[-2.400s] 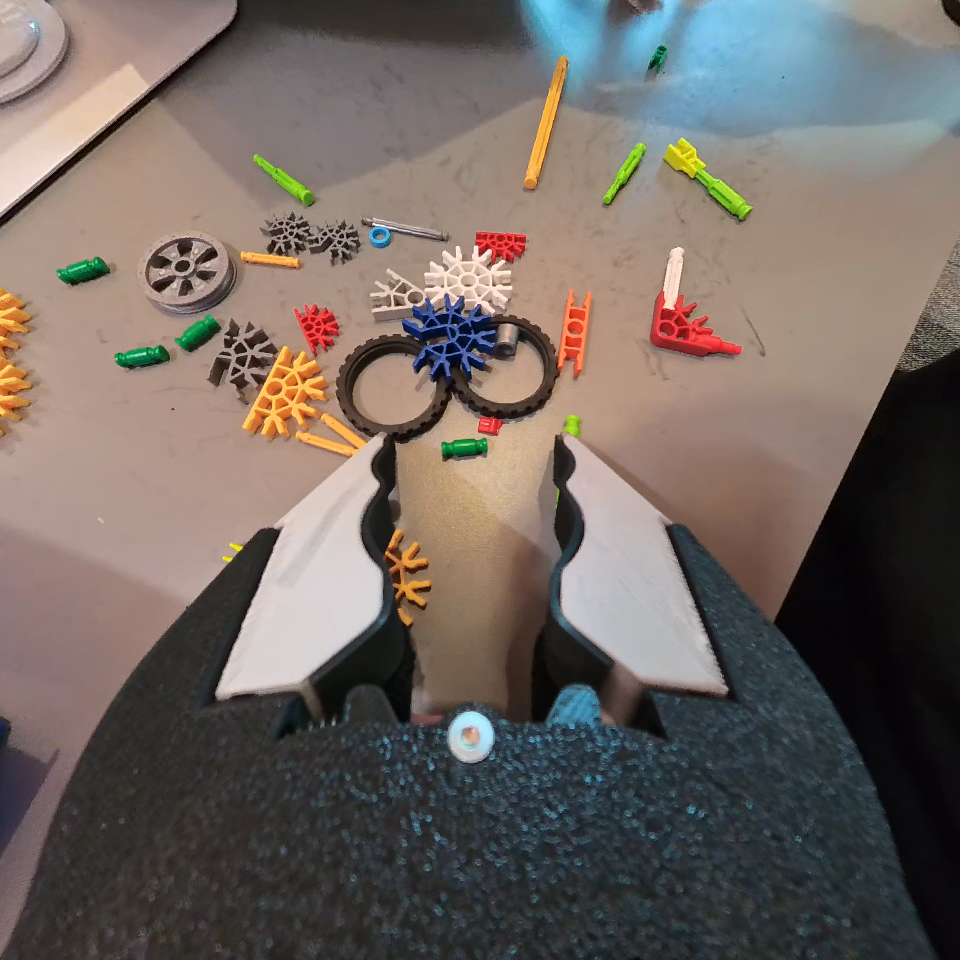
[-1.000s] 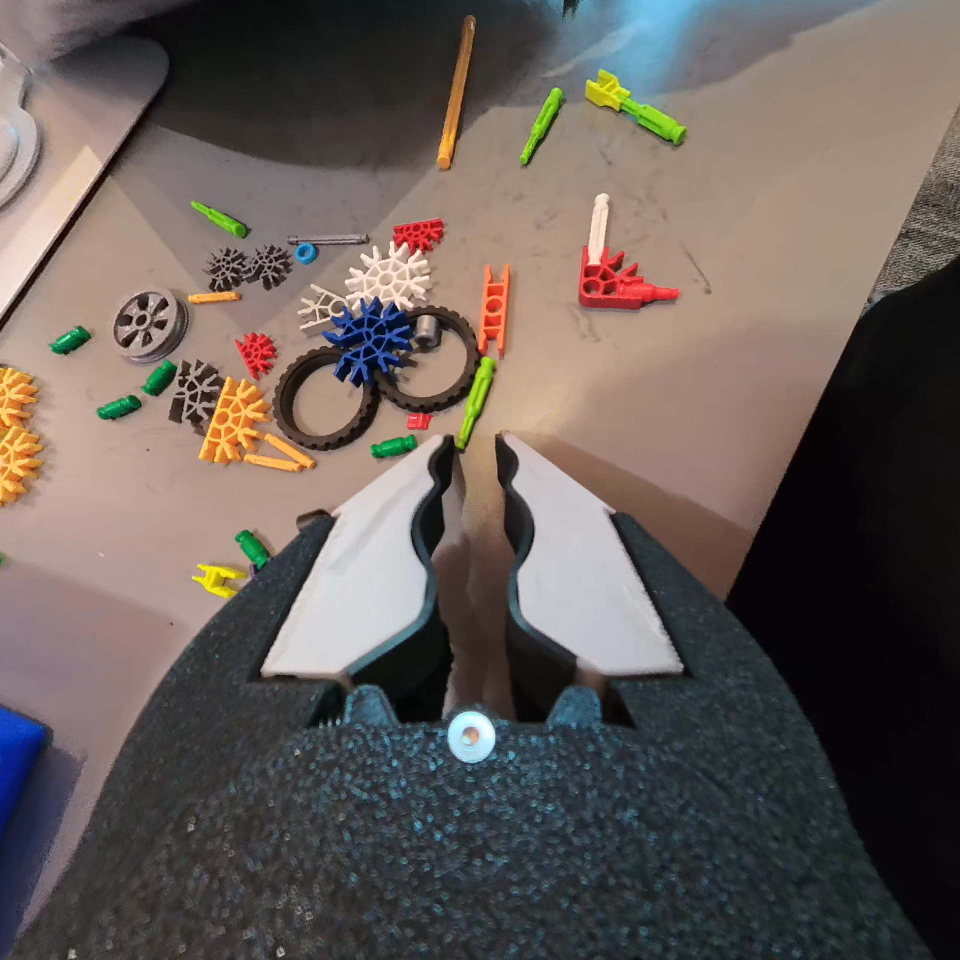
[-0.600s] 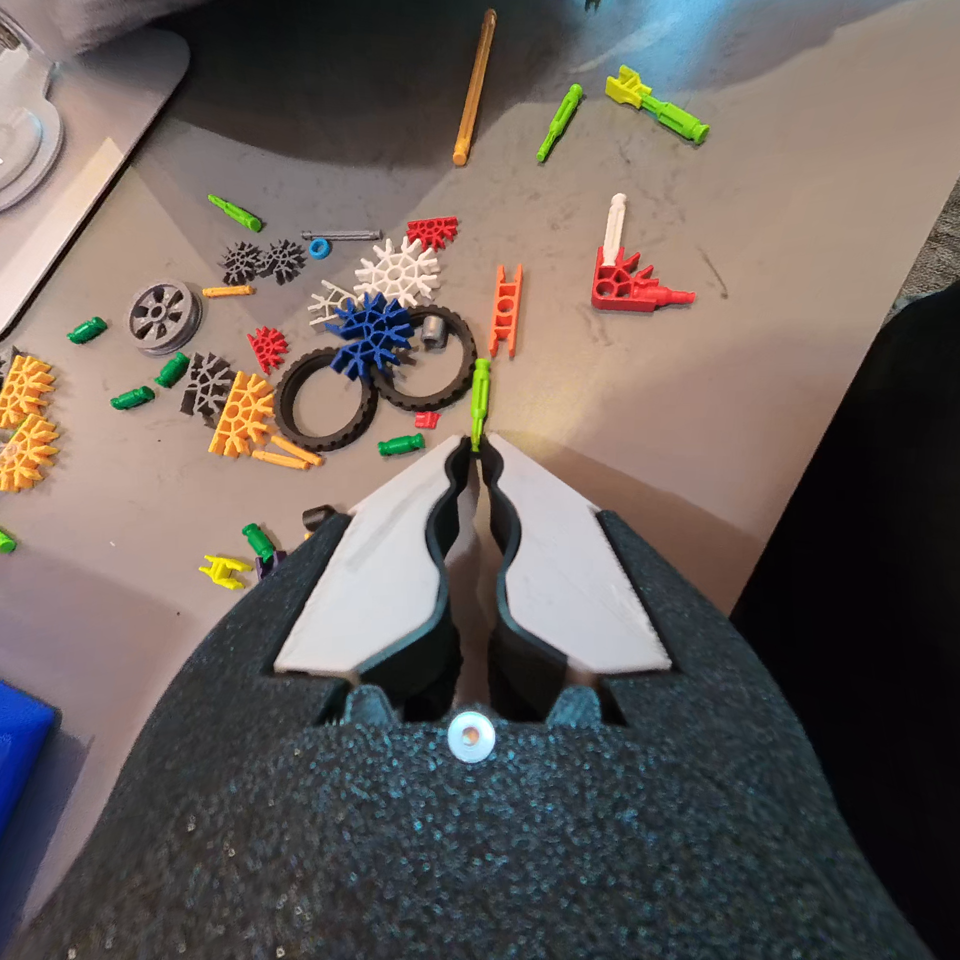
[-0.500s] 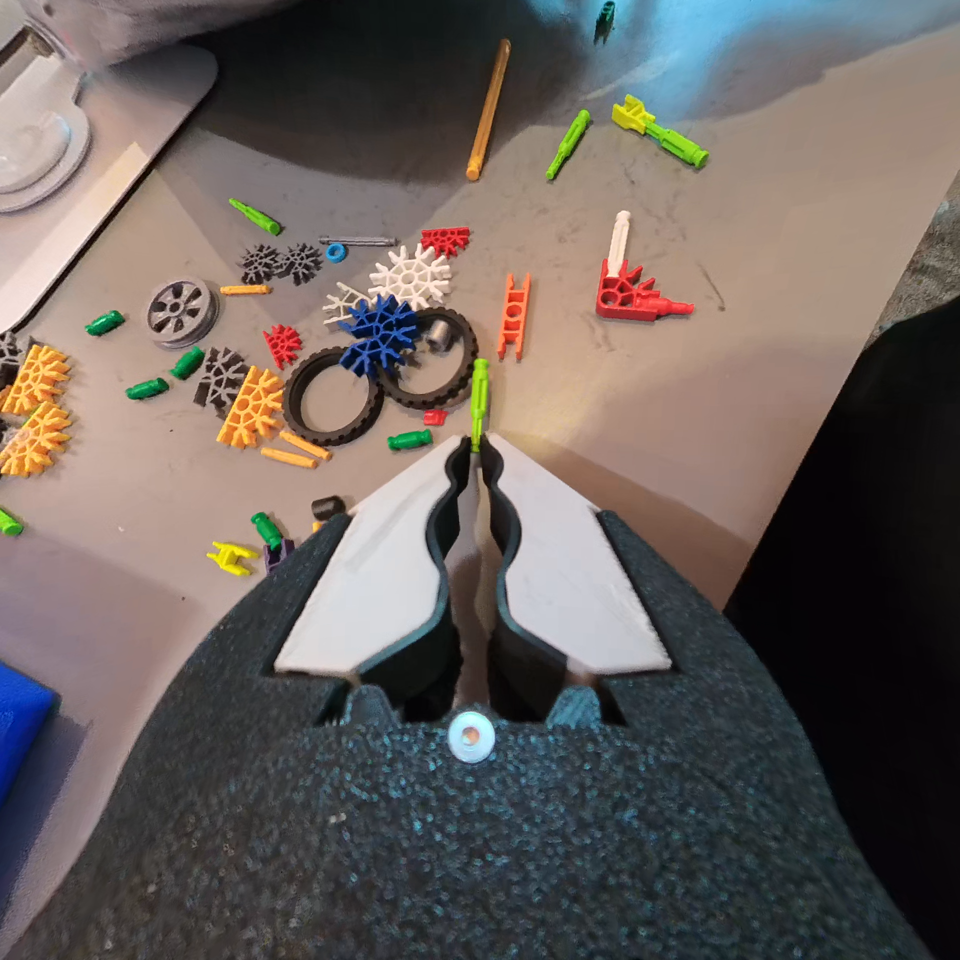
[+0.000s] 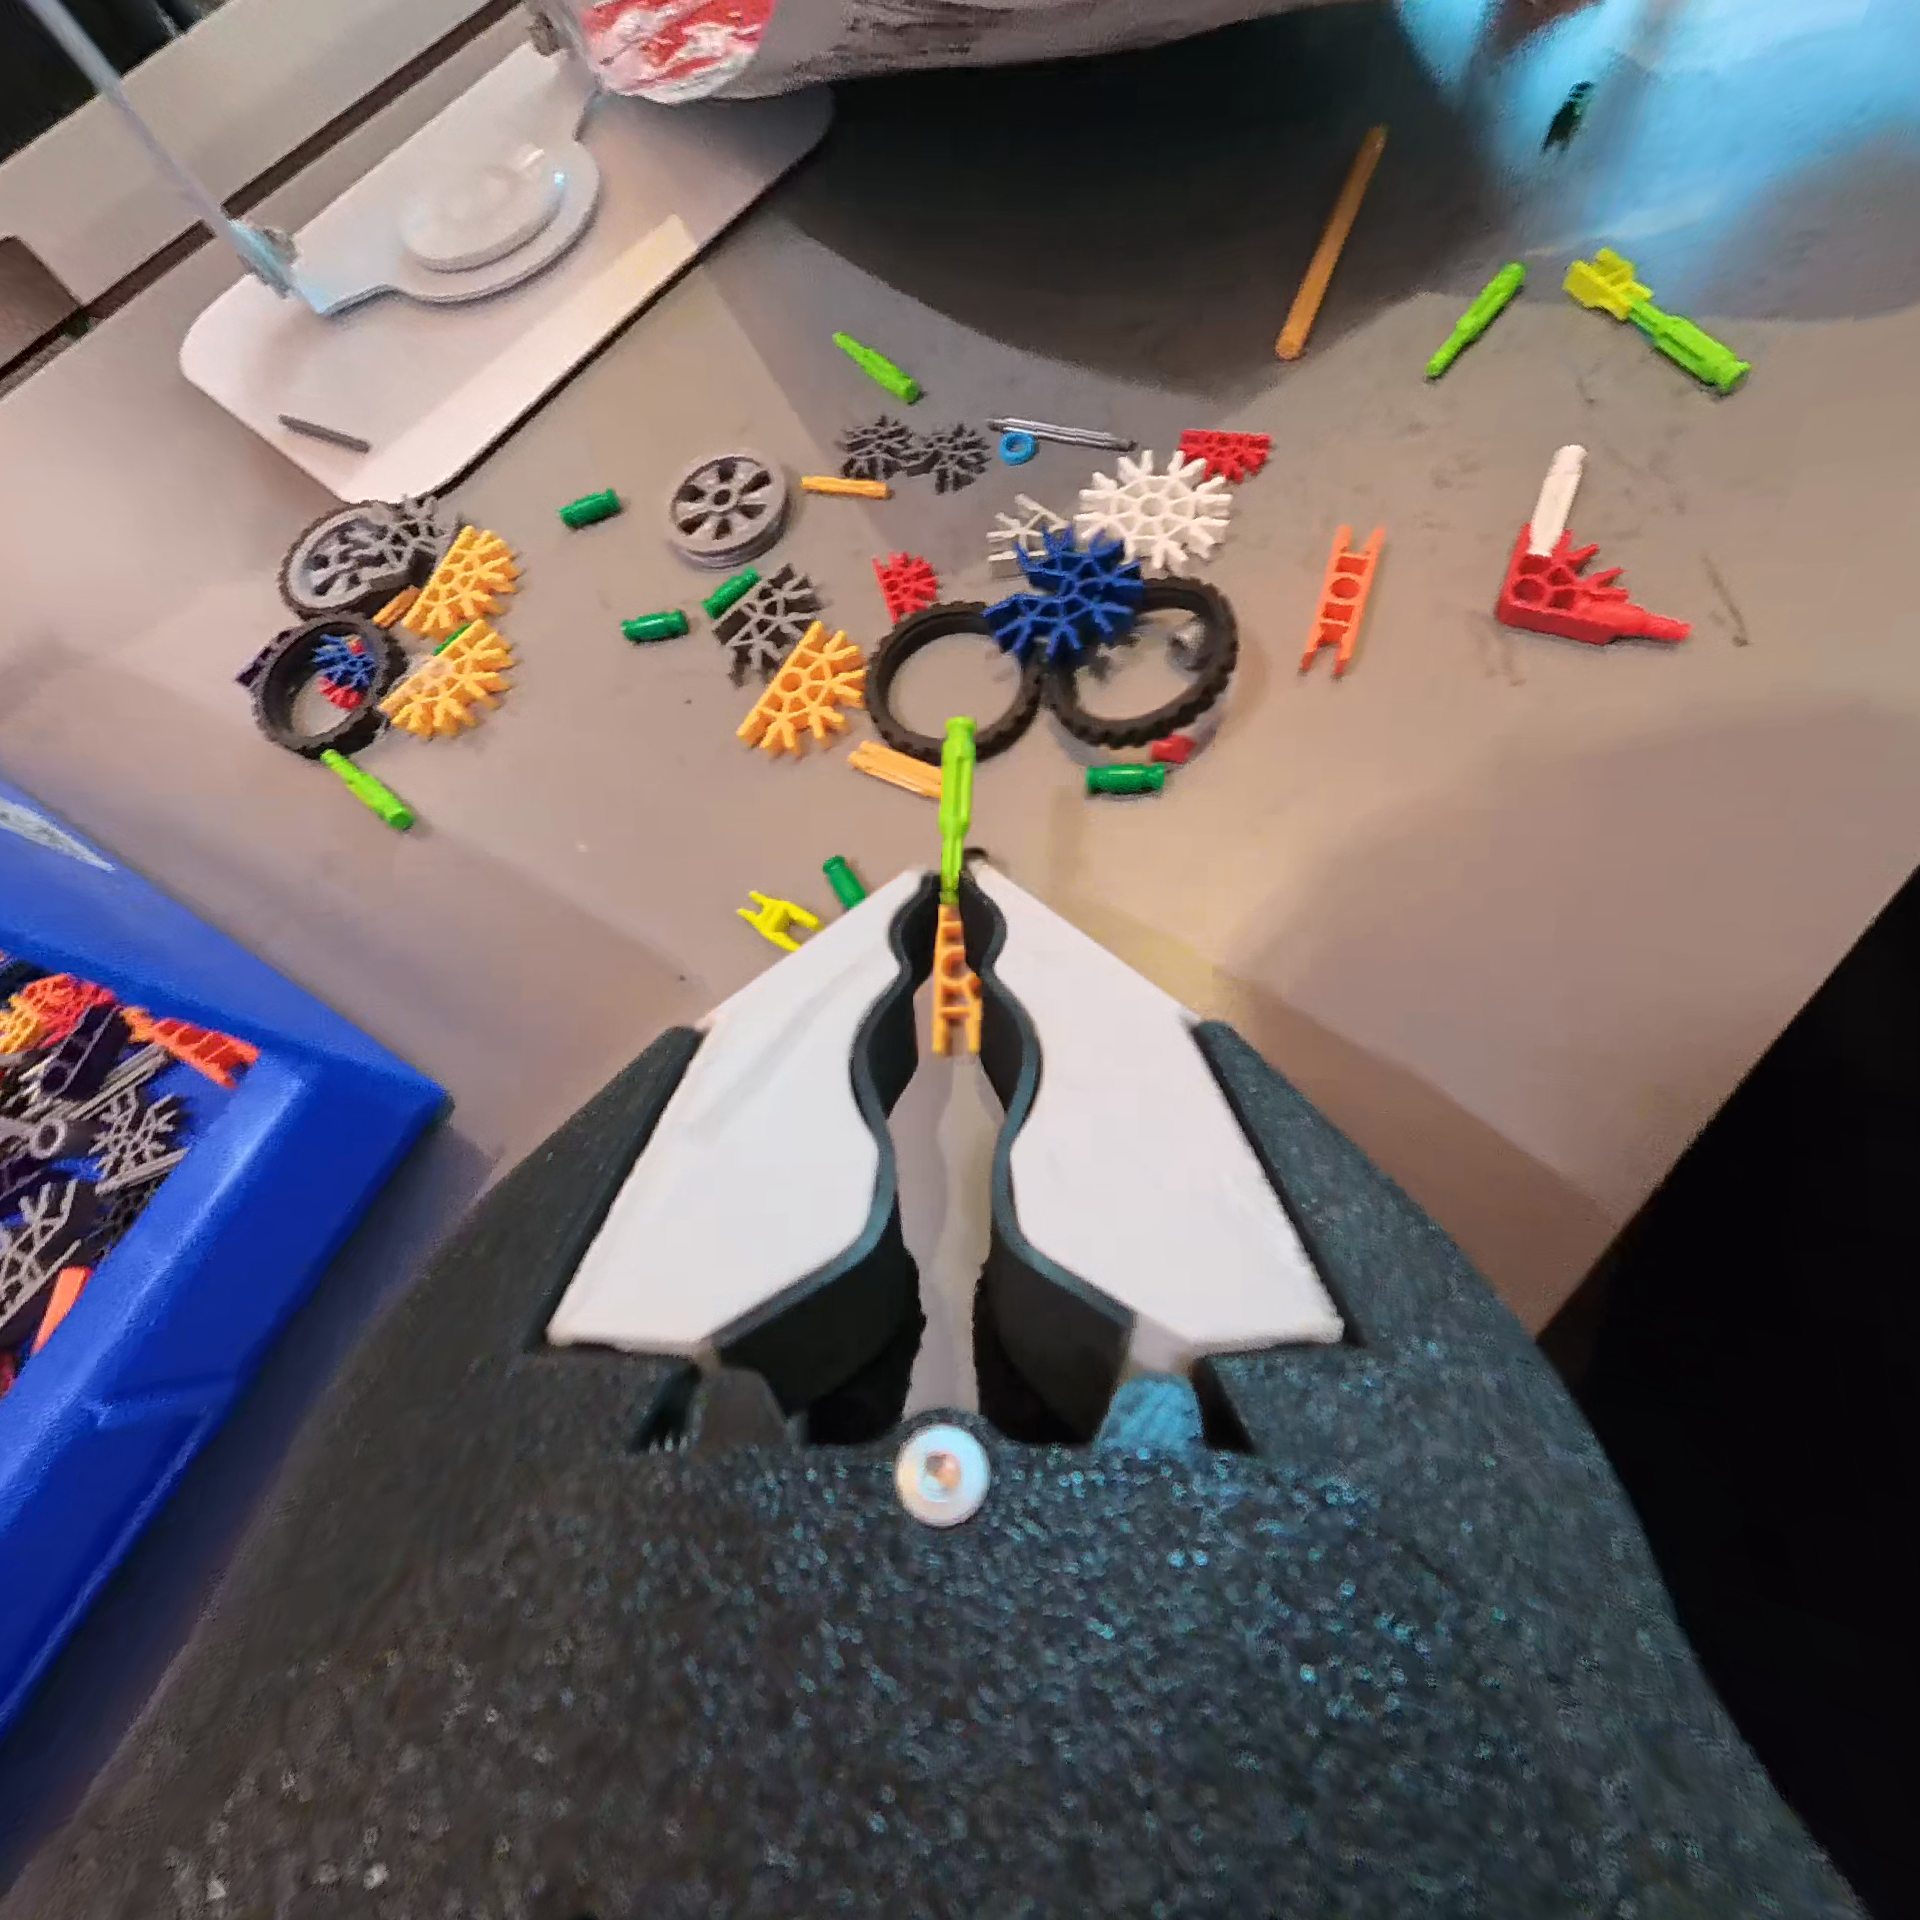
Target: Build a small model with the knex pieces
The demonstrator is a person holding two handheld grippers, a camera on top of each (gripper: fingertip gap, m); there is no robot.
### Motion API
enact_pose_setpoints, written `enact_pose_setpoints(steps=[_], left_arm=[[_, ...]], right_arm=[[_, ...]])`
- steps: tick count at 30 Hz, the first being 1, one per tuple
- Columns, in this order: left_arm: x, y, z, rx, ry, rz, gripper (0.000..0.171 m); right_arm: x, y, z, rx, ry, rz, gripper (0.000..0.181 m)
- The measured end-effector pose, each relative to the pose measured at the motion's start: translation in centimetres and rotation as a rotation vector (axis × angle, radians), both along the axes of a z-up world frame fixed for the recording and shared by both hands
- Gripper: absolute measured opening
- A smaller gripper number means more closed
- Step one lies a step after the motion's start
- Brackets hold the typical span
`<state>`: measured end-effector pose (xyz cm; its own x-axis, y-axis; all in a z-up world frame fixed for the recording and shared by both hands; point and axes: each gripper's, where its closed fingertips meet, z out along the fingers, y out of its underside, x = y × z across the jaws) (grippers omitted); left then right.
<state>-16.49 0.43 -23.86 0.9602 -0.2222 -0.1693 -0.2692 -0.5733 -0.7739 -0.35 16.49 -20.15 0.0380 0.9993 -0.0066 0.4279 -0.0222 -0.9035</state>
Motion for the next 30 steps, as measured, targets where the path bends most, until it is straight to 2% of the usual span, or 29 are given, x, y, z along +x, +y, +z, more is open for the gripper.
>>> enact_pose_setpoints(steps=[11, 14, 20, 25, 30], left_arm=[[-2.6, 1.3, -1.9, -0.039, -0.002, 0.116, 0.002], [-2.6, 1.3, -2.2, -0.050, 0.016, 0.121, 0.010], [-2.7, 0.2, -1.7, -0.045, 0.017, 0.145, 0.021], [-3.6, -0.6, -1.5, -0.043, 0.028, 0.188, 0.021], [-4.3, 0.1, -1.7, -0.071, 0.015, 0.202, 0.021]], right_arm=[[-0.2, -4.0, 0.0, 0.111, -0.017, 0.076, 0.000], [-0.1, -4.7, -0.2, 0.136, -0.031, 0.082, 0.000], [0.5, -4.4, 0.6, 0.136, -0.003, 0.068, 0.000], [0.5, -3.9, 1.2, 0.139, 0.014, 0.051, 0.000], [0.7, -2.9, 1.3, 0.119, 0.027, 0.005, 0.000]])
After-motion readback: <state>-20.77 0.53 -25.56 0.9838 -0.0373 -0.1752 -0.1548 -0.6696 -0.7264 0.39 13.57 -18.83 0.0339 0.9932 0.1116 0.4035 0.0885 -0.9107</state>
